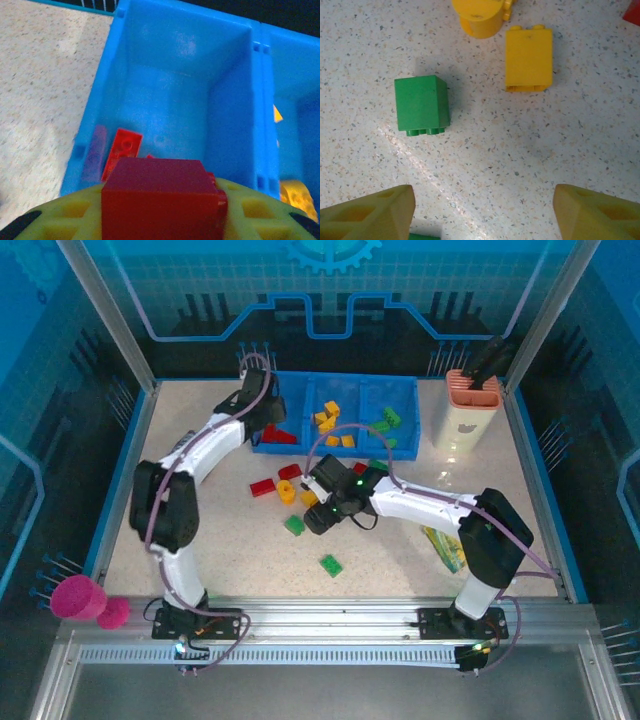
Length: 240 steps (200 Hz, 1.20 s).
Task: Sort the legos into containers by color
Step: Place the lego in the container, then pick up the lego from the center of the table.
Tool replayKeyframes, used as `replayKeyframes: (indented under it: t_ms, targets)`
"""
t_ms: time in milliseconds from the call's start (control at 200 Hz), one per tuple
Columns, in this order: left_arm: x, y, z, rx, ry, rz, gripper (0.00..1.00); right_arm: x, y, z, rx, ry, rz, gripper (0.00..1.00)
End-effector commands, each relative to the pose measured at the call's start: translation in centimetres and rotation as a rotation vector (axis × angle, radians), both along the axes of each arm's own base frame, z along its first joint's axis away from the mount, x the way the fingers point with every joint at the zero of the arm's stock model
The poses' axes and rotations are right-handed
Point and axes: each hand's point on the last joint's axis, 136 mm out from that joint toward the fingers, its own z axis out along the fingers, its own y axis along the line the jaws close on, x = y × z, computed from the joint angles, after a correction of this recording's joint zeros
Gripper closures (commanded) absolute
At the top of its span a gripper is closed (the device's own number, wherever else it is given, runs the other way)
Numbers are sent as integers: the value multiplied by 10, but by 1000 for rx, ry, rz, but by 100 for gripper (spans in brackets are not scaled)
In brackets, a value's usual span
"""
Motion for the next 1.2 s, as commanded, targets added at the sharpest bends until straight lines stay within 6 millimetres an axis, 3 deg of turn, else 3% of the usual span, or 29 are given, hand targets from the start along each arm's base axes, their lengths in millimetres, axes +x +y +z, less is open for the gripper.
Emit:
replayKeyframes:
  t_ms: [0, 170, 375, 510, 635, 806, 941, 1011, 1076, 1196]
  targets:
    - [23, 3, -16, 21, 35, 11, 72, -9, 15, 5, 32, -11, 29, 31]
    - [57, 0, -45, 33, 69, 15, 69, -16, 32, 5, 37, 5, 69, 31]
    - [81, -15, -51, -6, 75, -19, 48, -31, 49, -9, 33, 51, 100, 29]
    - [83, -15, -35, -2, 45, -29, 38, -34, 58, -17, 13, 71, 108, 28]
    - [80, -16, -1, 2, -11, -56, 31, -34, 65, -26, -3, 90, 120, 27]
    - [57, -14, 60, -3, -100, -101, 28, -29, 68, -42, -56, 108, 129, 26]
    - [22, -8, 111, -20, -185, -118, 27, -25, 72, -55, -87, 119, 139, 26]
    - [0, -4, 127, -28, -212, -126, 26, -22, 73, -60, -97, 124, 140, 26]
    - [-23, 3, 141, -30, -232, -124, 26, -20, 74, -63, -103, 131, 142, 33]
    - [-67, 18, 148, -25, -236, -101, 25, -18, 69, -69, -126, 140, 135, 51]
